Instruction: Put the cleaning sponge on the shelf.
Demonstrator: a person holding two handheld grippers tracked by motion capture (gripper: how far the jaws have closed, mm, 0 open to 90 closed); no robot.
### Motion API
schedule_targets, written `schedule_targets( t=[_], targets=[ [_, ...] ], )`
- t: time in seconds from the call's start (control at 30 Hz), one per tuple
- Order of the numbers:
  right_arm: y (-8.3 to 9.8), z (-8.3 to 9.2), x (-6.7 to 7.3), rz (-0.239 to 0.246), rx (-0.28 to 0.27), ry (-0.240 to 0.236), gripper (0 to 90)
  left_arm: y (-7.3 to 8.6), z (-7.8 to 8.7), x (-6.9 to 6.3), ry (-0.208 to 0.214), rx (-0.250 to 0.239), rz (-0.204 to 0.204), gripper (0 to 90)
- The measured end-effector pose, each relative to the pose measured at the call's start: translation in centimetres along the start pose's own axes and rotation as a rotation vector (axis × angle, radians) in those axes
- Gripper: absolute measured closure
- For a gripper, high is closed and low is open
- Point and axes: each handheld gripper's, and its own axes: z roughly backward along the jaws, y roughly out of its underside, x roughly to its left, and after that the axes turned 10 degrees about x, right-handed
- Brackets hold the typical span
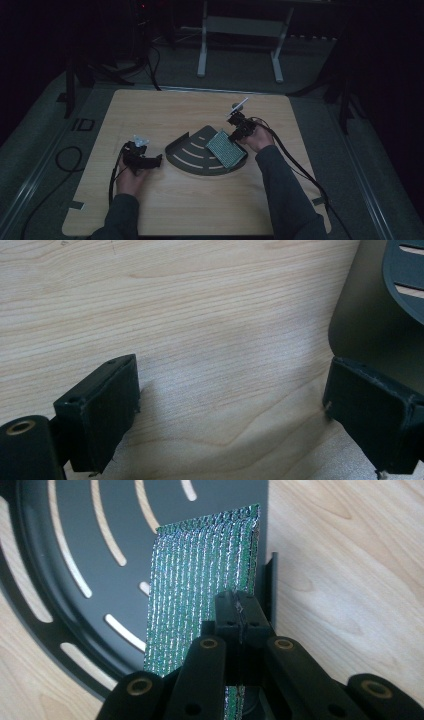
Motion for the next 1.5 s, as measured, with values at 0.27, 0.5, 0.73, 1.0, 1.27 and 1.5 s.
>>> schedule_targets(
  t=[0.27, 0.5, 0.73, 1.0, 1.27, 1.5],
  targets=[
    [0.1, -0.3, -0.2, 0.013, 0.008, 0.046, 89.9, 0.0, 0.0, 0.0, 0.000, 0.000, 0.000, 8.7],
    [0.0, -1.2, -0.3, 0.013, 0.013, 0.074, 89.9, 0.0, 0.0, 0.0, 0.000, 0.000, 0.000, 8.7],
    [0.1, -1.8, -0.1, 0.018, 0.017, 0.112, 89.8, 0.0, 0.0, 0.0, 0.000, 0.000, 0.000, 8.7],
    [0.1, -2.3, 0.1, 0.026, 0.016, 0.133, 89.8, 0.0, 0.0, 0.0, 0.000, 0.000, 0.000, 8.7],
    [0.0, -2.7, 0.4, 0.035, 0.024, 0.152, 89.7, 0.0, 0.0, 0.0, 0.000, 0.000, 0.000, 8.7],
    [0.0, -3.1, 0.6, 0.041, 0.031, 0.160, 89.7, 0.0, 0.0, 0.0, 0.000, 0.000, 0.000, 8.7]
  ],
)
